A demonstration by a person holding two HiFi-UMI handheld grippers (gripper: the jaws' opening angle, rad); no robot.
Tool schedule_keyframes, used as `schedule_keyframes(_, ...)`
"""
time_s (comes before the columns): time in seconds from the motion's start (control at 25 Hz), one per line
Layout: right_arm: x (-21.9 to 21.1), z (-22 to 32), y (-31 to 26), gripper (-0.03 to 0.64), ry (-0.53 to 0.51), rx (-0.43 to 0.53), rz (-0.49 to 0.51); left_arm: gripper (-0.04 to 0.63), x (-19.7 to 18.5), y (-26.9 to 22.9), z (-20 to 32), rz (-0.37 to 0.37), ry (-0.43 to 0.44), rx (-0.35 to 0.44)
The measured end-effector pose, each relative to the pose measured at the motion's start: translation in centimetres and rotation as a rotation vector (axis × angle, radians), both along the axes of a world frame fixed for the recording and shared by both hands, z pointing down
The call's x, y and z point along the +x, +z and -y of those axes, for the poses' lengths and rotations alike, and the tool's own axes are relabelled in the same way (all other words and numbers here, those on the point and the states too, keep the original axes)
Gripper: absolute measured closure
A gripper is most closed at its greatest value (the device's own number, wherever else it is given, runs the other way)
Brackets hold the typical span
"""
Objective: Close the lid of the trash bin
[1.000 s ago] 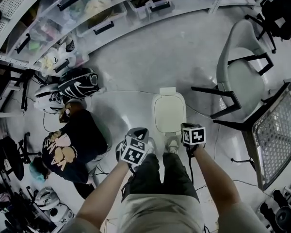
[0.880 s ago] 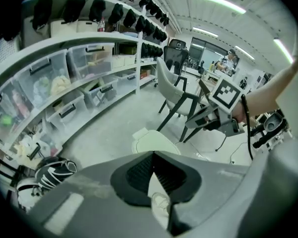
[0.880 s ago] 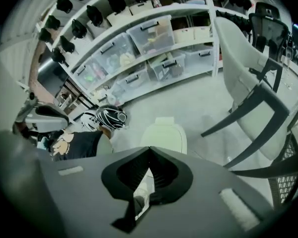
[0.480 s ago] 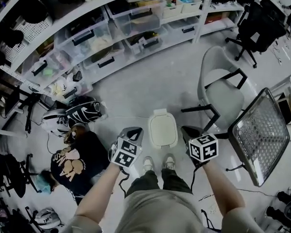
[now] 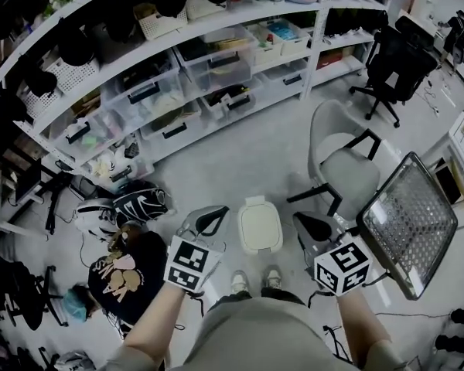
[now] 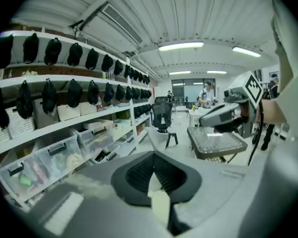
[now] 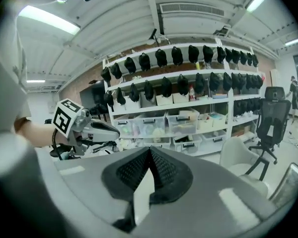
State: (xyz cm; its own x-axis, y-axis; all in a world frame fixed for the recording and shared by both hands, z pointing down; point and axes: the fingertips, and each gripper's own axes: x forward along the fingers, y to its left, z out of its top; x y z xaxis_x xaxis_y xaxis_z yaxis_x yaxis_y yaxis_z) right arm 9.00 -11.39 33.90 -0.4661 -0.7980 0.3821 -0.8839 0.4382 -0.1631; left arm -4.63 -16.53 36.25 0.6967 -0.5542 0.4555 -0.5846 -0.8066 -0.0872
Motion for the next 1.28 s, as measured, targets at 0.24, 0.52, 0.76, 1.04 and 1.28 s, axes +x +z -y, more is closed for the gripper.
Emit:
schedule_keyframes(0.24,1.2,-1.3,-9.0,0.614,0.062,0.206,-0.033,0.594,-0.1,-8.7,-1.7,-0.081,-0.03,0.175)
schedule_keyframes(0.52,1.5,-2.8,-16.4,0.614,0.083,0.375,-0.009,0.594,-0.3,-16.4,-2.6,-0.207,-0.096,0.268)
schedule_keyframes(0.76,0.7,-2.6,-18.9,0.614,0.061,0.424,-0.006,0.594,-0.6,-17.9,-2.9,-0.209,-0.096,0.271)
schedule_keyframes(1.04,0.7,-2.3,-20.1,0.614,0.034,0.443,-0.049,0.594,-0.8,-17.6,-2.6,-0.215,-0.103,0.253)
schedule_keyframes(1.28,1.3,-1.6,-20.7,0.614,0.048,0.455,-0.077,0.594,-1.1,-17.1,-1.9,-0.209,-0.114,0.243)
